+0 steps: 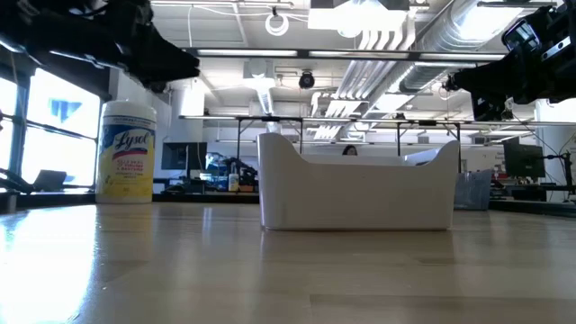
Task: Pick & Place First Aid Supplies
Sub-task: Return to Home Position
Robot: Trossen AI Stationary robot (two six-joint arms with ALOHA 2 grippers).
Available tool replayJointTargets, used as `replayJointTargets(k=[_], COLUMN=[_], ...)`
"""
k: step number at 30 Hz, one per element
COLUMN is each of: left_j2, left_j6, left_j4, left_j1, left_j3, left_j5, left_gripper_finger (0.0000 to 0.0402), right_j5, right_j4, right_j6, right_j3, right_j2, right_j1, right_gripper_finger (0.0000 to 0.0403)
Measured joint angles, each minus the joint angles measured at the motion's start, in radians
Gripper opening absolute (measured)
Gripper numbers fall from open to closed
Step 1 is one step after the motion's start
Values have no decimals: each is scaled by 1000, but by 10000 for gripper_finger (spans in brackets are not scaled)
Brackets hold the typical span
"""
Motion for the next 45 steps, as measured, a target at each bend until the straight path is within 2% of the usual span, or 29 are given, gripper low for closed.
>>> replayJointTargets(k=[3, 6, 11, 14, 18, 23, 26, 28, 31, 33, 38, 40, 43, 45], left_j2=[-117, -205, -297, -346, -411, -543, -637, -679, -671, -663, -660, -651, -651, -650], left_j6=[-58, -107, -113, -58, 12, 16, 28, 23, 0, -8, 6, 0, 21, 46], left_j4=[3, -15, -109, -141, -168, -160, -172, -170, -193, -207, -77, -102, -147, -128], left_j1=[-3, -52, -207, -304, -376, -379, -379, -379, -377, -377, -377, -378, -376, -377], left_j3=[-49, -101, -125, -125, -138, -197, -229, -250, -259, -261, -305, -307, -307, -307], left_j5=[-28, -84, -162, -208, -203, -184, -82, -53, -65, -27, 175, 151, 47, 41], left_gripper_finger=[197, 176, 106, 58, 8, 11, 6, 2, 2, 2, 1, 1, 1, 1], right_j5=[0, 1, 2, 2, 2, 2, 2, 2, 1, 2, -1, -1, -2, -2], right_j4=[0, 0, 0, 0, 0, 0, 0, 0, 0, 0, 0, 0, 0, 0], right_j6=[0, 0, 0, 0, 0, 0, 0, 0, 0, 0, 0, 0, 0, 0], right_j3=[0, 0, 0, 0, 0, -1, -1, -1, -1, -1, -1, -1, -1, -1], right_j2=[0, 0, 0, 0, 0, 0, 0, 0, 0, -1, -1, -1, 1, 3], right_j1=[0, 0, 0, 0, 0, 0, 0, 0, 0, 0, 0, 0, 0, 0], right_gripper_finger=[1, 2, 6, 5, 3, 5, 7, 6, 4, 3, 3, 4, 4, 2])
